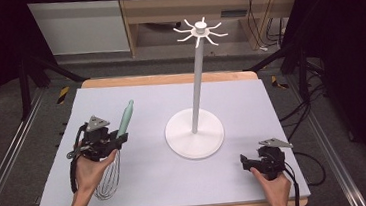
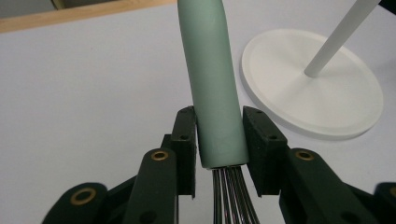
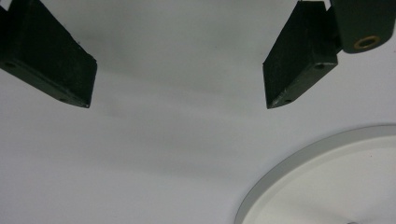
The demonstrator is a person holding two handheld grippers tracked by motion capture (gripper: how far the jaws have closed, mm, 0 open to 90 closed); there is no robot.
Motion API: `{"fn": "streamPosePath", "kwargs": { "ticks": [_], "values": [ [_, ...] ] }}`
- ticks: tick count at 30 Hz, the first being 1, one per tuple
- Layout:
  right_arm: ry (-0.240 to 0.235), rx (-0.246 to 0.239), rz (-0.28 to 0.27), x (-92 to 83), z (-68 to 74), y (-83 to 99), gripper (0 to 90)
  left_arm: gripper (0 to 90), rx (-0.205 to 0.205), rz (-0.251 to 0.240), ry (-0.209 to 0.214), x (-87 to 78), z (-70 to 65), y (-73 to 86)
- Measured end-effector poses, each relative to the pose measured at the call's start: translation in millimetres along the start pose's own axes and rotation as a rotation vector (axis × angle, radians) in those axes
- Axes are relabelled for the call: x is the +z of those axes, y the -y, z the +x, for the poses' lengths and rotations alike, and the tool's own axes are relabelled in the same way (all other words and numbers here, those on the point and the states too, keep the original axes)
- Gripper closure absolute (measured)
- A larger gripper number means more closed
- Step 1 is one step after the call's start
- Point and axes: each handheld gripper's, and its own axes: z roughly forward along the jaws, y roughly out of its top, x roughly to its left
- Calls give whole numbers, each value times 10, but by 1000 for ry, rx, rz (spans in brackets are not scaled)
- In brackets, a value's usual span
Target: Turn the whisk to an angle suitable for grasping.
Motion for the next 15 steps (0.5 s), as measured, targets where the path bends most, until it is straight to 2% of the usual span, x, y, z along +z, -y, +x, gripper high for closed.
{"fn": "streamPosePath", "kwargs": {
  "ticks": [6,8,15],
  "values": [
    [1,-1,-1,3,-5,0,103,683,6,-16,1,-42,-22,-31],
    [0,11,1,-4,2,0,103,687,18,-37,-10,-52,-38,-38],
    [1,8,-1,-7,-4,4,103,687,26,-61,0,-81,-68,-70]
  ]
}}
